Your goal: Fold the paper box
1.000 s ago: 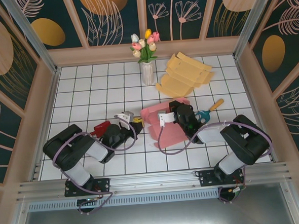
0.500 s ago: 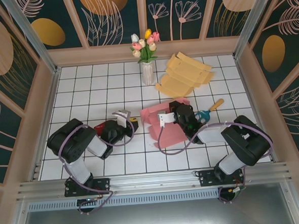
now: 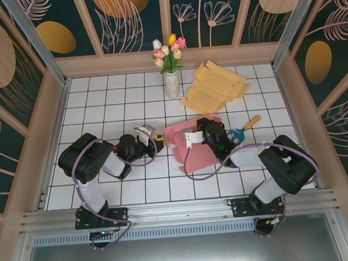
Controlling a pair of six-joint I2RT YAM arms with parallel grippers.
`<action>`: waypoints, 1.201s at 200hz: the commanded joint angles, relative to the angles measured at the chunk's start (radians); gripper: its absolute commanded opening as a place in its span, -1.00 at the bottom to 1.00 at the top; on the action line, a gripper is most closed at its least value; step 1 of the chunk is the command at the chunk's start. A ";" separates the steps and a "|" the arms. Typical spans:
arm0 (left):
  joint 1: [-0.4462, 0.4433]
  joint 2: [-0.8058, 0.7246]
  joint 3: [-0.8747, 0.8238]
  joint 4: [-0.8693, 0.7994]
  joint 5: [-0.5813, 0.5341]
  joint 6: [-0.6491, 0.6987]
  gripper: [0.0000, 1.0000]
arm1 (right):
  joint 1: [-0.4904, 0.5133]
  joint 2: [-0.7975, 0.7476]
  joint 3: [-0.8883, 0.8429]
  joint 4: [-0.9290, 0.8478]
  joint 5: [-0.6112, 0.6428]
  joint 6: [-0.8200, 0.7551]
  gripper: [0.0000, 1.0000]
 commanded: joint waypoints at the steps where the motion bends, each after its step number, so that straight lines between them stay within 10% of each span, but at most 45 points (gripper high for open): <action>1: 0.003 0.028 0.045 -0.013 0.088 0.023 -0.26 | 0.003 0.022 -0.006 -0.138 -0.011 0.011 -1.00; 113: -0.024 0.093 0.115 0.086 0.224 -0.115 -0.32 | 0.004 0.028 -0.006 -0.136 -0.008 0.015 -1.00; 240: -0.152 0.064 0.166 0.012 -0.183 -0.137 -0.23 | 0.023 0.031 -0.009 -0.127 0.005 0.024 -1.00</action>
